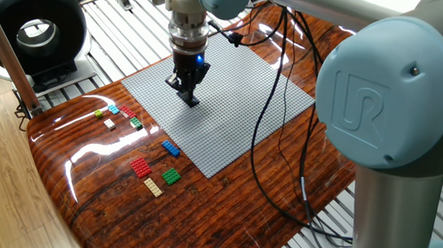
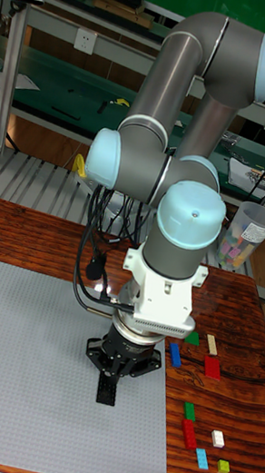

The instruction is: Build with small Lego blocks

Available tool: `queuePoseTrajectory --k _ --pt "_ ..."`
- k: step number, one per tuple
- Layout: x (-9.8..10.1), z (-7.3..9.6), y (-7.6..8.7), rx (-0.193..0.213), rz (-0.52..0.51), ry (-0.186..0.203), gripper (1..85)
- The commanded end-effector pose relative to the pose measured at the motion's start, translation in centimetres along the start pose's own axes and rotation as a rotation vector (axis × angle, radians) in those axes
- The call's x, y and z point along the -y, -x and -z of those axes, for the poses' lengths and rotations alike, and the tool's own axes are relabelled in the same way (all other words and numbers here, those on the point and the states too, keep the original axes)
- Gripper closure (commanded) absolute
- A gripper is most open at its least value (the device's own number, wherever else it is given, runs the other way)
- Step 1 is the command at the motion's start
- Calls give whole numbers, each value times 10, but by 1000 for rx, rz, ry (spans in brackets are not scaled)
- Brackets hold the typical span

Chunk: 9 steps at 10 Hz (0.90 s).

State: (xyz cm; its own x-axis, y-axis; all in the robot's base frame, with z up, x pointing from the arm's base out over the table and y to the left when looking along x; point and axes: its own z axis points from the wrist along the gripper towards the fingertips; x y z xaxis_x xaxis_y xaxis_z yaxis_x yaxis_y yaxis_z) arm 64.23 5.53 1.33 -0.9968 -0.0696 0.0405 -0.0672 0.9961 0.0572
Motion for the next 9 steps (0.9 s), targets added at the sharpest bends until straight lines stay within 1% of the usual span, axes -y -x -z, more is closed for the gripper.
queuePoseTrajectory --k 1,3,4,5,6,8,9 --pt "4 6 3 -6 -7 -4 847" --pt "14 5 6 -4 6 -15 847" --pt "16 5 5 -4 6 -18 847" --pt "18 5 3 -4 9 -16 847" --pt "19 3 0 3 13 -6 847" --pt "23 3 1 6 20 -20 847" --pt "45 4 6 23 65 -107 847"
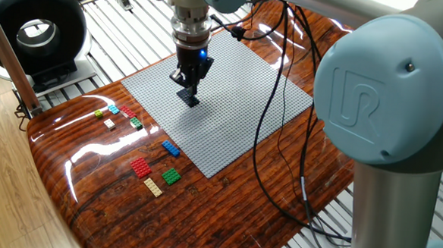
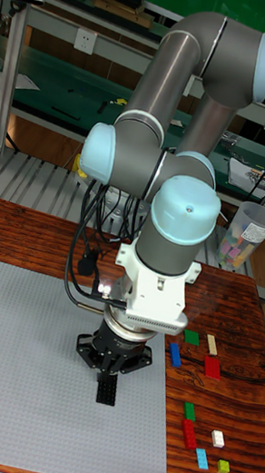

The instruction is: Build with small Lego blocks

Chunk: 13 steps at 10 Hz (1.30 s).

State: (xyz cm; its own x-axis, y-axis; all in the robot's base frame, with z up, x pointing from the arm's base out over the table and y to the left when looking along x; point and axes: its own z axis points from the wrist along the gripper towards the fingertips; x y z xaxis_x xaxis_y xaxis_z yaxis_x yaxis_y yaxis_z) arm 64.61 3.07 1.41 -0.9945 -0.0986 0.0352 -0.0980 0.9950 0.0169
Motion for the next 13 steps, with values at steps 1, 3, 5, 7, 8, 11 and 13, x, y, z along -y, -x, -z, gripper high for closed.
queuePoseTrajectory --k 1,3,5,7,8,11,13 --pt "26 2 6 26 56 -87 847" --pt "8 1 0 6 9 -18 847" --pt "4 1 2 14 7 -2 843" --pt "-17 3 8 22 -13 15 827" --pt "-36 4 9 29 -34 13 820" --pt "-65 2 6 40 -86 -24 827" --pt "-46 3 -2 5 15 -98 847"
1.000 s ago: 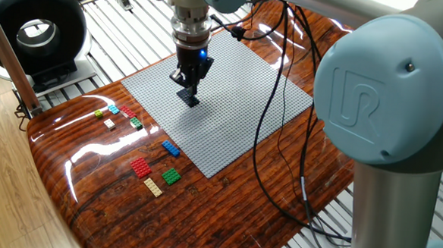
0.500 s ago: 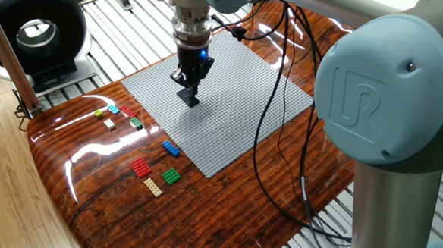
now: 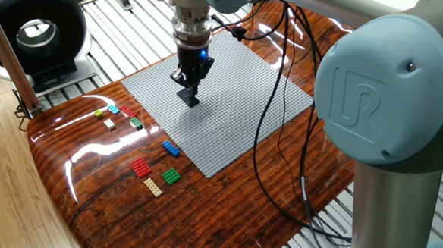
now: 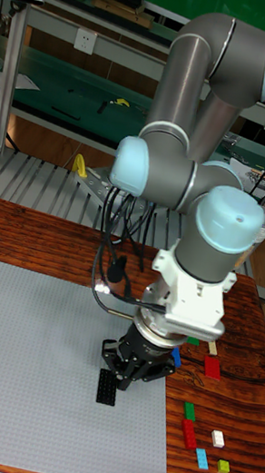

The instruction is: Build with small Lego blocks

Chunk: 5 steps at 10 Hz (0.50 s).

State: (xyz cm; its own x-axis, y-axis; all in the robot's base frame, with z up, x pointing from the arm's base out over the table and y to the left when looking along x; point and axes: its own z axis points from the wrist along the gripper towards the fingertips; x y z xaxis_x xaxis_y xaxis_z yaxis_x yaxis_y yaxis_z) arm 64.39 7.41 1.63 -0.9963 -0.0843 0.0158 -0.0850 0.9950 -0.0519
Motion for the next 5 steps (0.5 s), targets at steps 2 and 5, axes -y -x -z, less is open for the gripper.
queuePoseTrajectory --k 2,5 --pt "-12 2 -8 -28 72 10 830" --pt "-40 4 -4 -2 63 95 693"
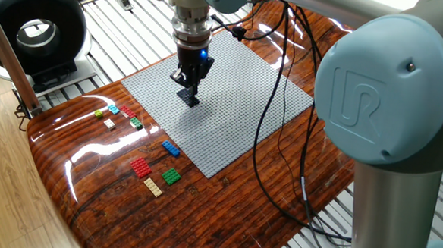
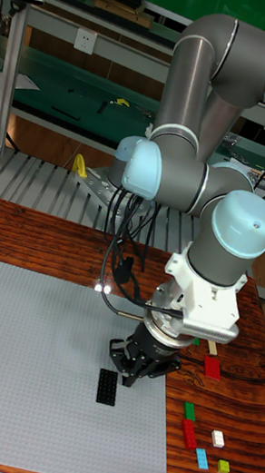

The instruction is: Build with small Lego blocks

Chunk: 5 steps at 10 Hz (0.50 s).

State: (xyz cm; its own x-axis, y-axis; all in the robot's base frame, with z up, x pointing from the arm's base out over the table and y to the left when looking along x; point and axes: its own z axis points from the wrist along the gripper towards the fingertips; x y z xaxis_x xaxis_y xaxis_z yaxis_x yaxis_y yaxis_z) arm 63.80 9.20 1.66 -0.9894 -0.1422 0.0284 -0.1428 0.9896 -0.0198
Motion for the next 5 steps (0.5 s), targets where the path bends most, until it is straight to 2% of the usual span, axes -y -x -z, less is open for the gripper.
queuePoseTrajectory --k 1,3,4,5 --pt "-34 4 -1 11 -18 63 687" --pt "-56 6 -10 15 -65 52 687" --pt "-57 5 -10 18 -81 29 687" --pt "-47 5 -9 20 -58 -8 687"
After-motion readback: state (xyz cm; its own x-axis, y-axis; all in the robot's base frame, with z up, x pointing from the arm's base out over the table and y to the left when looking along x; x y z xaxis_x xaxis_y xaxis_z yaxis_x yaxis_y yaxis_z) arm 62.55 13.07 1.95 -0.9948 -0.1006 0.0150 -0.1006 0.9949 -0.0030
